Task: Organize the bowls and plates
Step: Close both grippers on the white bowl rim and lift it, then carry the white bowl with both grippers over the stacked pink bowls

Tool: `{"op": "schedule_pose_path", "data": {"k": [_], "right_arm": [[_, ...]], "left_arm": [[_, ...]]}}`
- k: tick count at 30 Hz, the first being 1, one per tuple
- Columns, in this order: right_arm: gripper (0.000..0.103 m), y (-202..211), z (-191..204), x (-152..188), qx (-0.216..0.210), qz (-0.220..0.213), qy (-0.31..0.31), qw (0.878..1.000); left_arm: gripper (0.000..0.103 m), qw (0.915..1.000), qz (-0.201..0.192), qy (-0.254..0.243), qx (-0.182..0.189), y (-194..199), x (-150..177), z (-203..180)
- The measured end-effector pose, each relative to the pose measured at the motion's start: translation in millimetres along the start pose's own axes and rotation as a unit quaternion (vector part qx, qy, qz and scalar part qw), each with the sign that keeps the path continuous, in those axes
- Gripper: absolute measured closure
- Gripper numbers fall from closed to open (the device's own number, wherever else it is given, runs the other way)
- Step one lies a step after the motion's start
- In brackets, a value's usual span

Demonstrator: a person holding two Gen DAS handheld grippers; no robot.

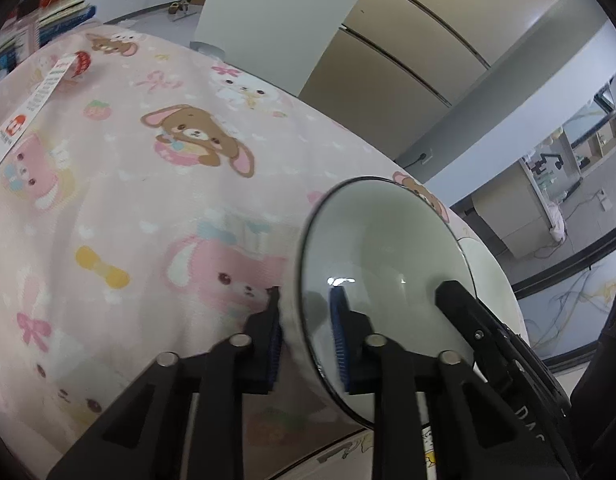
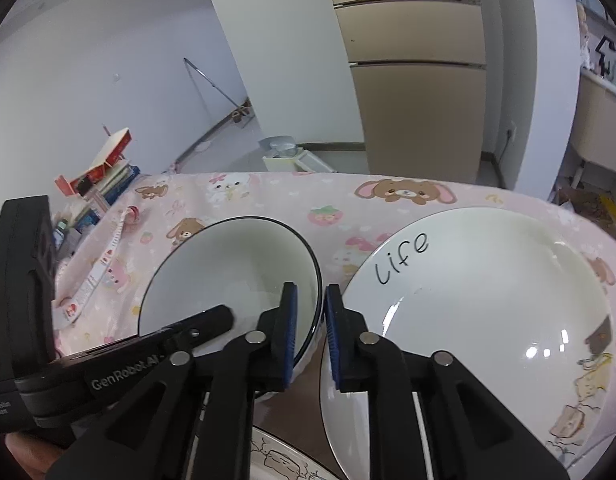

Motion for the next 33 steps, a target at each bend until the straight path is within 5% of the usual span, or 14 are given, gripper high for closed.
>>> {"op": "schedule_pose_path", "data": {"k": [3, 10, 19, 27, 33], "right_arm": [[0.095, 12.5, 6.2, -8.2, 0.034, -0.024, 0.036, 0.998], [0.096, 54.5, 17.6, -37.0, -0.009, -0.103, 0.024, 0.994], [0.096, 115.9, 73.6, -63.5, -0.016, -0.206, 0.084, 0.975], [0.096, 144.0, 156.7, -58.9, -0.091, -0.201, 0.115, 0.969], [0.096, 153.2, 195.7, -37.3, -0.101, -0.193, 0.14, 0.966]], "left_arm": [[0.085, 0.9992, -0.002, 0.019, 0.037, 8.8, -1.0, -1.4], [0.086, 0.9921, -0.115, -0.039, 0.03, 69.2, -24.3, -23.7], [0.086, 0.9773, -0.199, -0.044, 0.059, 163.3, -38.3, -21.7], [0.086, 0.9608, -0.268, -0.037, 0.06, 266.5, -38.6, 28.7], [0.086, 0.9594, -0.273, -0.02, 0.07, 294.1, -12.4, 65.8]]}}
Point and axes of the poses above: each gripper's, at about its wrist camera, not at the fingertips, and y roughly against the way its jaws point, z to its left, x to its underside, the point moved 10 cm from there along -y, roughly the way its jaws point, and after that the axes turned 8 degrees about -x, right-handed, at the moved point
